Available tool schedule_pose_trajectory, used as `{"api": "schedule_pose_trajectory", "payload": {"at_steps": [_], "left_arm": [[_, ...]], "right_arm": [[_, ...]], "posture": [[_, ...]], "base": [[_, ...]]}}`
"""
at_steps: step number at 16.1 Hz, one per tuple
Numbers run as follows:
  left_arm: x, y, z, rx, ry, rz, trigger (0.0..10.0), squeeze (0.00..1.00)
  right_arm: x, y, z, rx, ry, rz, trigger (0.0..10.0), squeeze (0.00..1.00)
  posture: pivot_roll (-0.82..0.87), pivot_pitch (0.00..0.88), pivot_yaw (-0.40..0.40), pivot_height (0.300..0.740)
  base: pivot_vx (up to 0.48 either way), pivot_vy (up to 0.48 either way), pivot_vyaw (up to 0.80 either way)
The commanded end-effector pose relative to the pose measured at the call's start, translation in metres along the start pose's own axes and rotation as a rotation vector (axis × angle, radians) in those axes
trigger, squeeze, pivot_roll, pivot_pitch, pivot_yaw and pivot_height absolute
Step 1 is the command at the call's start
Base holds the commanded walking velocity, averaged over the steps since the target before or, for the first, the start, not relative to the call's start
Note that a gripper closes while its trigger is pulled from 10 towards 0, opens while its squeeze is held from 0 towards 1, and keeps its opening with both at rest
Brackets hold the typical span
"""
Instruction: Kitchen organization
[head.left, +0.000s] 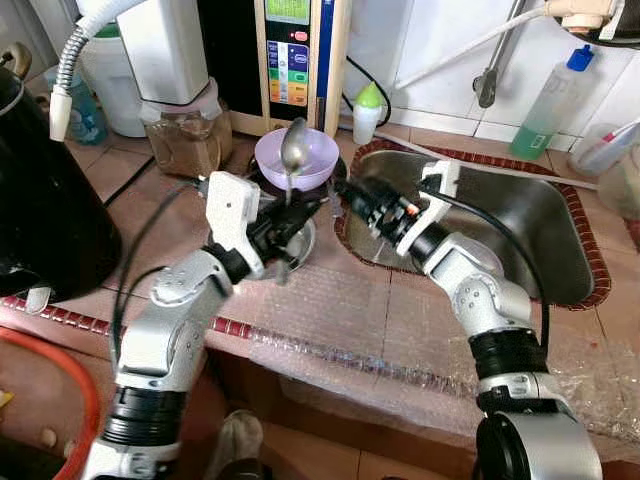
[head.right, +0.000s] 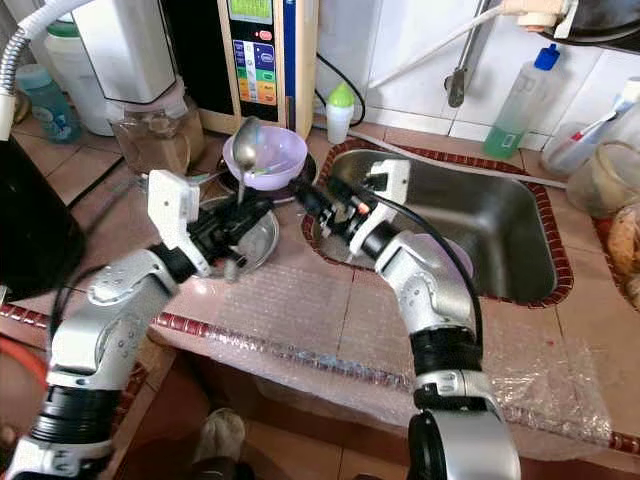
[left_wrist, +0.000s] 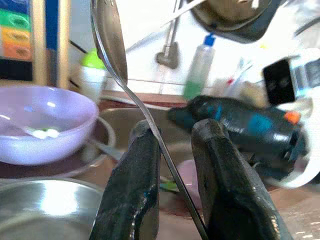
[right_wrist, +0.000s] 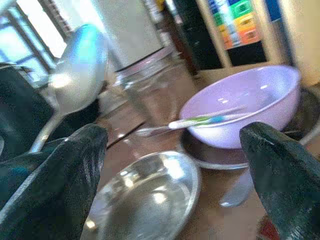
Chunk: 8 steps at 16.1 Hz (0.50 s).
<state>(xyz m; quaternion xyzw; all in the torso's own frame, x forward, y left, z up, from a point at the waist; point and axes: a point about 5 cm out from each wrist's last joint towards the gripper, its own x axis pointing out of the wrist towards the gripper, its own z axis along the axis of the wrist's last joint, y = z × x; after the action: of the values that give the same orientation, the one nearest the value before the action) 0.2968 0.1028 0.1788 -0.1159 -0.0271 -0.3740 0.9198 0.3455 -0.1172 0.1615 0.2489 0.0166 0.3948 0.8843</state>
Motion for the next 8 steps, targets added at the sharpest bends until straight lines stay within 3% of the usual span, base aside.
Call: {"api": "schedule_pose_trajectory", "payload": {"at_steps": [1,4,8], "left_arm": [[0.004,-0.008,0.01,-0.038,-0.033,-0.072,0.0,0.0],[0.006,-0.016,0.008,-0.087,-0.006,-0.129,0.0,0.0],[0.002,-0.025,0.002,-0.149,0.042,-0.198,0.0,0.0]], "right_arm": [[-0.001,0.008,0.003,0.025,0.006,0.079,10.0,0.0],[-0.003,0.014,0.002,0.088,0.023,0.137,10.0,0.0],[-0.001,0.019,0.013,0.164,-0.042,0.202,10.0,0.0]], "posture": [[0.02,0.0,-0.01,0.74],[0.02,0.0,-0.006,0.74],[0.02,0.0,-0.006,0.74]], "base": [[0.0,0.0,0.0],[0.0,0.0,0.0],[0.0,0.0,0.0]]}}
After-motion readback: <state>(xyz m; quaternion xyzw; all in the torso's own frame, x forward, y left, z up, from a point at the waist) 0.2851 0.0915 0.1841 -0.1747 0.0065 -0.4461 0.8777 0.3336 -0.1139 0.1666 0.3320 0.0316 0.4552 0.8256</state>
